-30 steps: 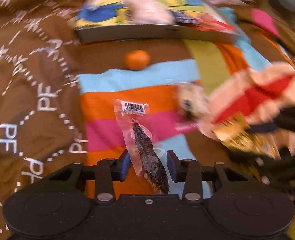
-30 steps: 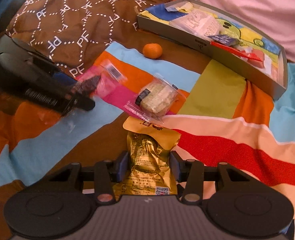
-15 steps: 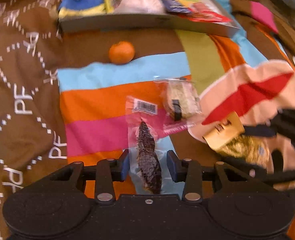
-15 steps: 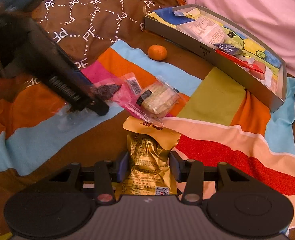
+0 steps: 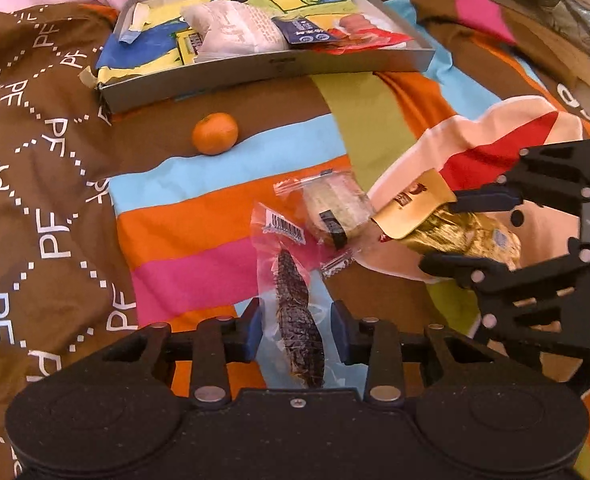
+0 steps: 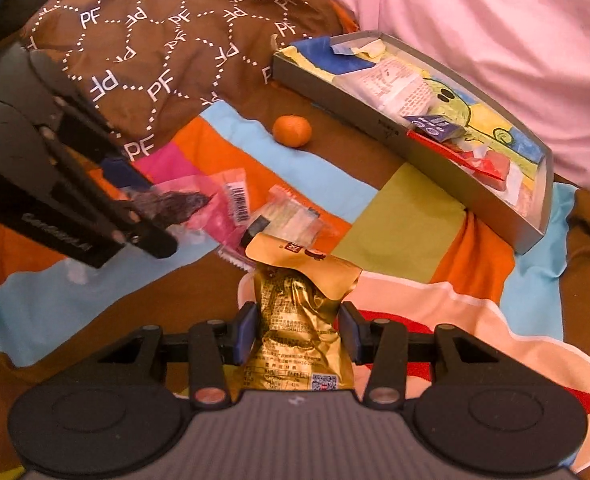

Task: Organize snacks
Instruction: 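Lift the jerky pack with the left tool while the right tool lifts the gold foil pack, then carry the jerky pack and gold foil pack over the grey tray with both tools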

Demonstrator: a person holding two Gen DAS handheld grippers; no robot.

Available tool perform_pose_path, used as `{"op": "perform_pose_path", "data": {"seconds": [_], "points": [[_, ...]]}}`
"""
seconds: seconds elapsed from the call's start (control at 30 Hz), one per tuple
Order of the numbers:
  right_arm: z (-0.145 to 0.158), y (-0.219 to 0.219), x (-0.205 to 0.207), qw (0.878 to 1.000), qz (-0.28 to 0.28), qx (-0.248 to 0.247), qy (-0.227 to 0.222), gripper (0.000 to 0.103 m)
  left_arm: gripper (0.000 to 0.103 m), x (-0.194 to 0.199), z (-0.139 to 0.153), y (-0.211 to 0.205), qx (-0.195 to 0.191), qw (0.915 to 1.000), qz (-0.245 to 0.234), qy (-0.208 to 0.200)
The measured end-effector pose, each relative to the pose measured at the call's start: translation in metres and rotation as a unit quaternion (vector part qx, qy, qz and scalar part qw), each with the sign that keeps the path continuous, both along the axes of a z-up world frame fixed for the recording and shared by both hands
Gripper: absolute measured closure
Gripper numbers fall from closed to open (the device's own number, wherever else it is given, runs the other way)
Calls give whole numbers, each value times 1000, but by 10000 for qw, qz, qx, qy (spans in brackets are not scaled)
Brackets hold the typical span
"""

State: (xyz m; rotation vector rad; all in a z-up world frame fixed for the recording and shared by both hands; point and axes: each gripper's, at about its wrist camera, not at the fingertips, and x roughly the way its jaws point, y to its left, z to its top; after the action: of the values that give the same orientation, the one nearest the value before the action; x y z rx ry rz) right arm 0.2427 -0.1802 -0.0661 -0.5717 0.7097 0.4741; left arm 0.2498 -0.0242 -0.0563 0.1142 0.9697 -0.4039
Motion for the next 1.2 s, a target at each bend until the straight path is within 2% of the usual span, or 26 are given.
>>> {"op": "perform_pose_path", "data": {"seconds": [0.27, 0.5, 0.67, 0.93, 1.2], "points": [[4, 1, -3, 9999, 51, -17, -107, 55, 66, -5, 5, 13, -179, 9996, 222, -27], [13, 2, -3, 9992, 94, 12, -393, 55, 66, -11, 16, 18, -375, 9985, 285, -294], [32, -1, 6, 9973, 52, 155, -722, 54, 66, 0, 31, 22, -611, 9956, 451, -540], [71, -6, 43, 9898, -207, 481, -1323, 54, 66, 52, 69, 21, -904, 9850, 828, -1213], [97, -13, 121, 9783, -826, 909, -1667, 54, 66, 135, 98, 10, -1032, 9703, 1406, -1678]]}}
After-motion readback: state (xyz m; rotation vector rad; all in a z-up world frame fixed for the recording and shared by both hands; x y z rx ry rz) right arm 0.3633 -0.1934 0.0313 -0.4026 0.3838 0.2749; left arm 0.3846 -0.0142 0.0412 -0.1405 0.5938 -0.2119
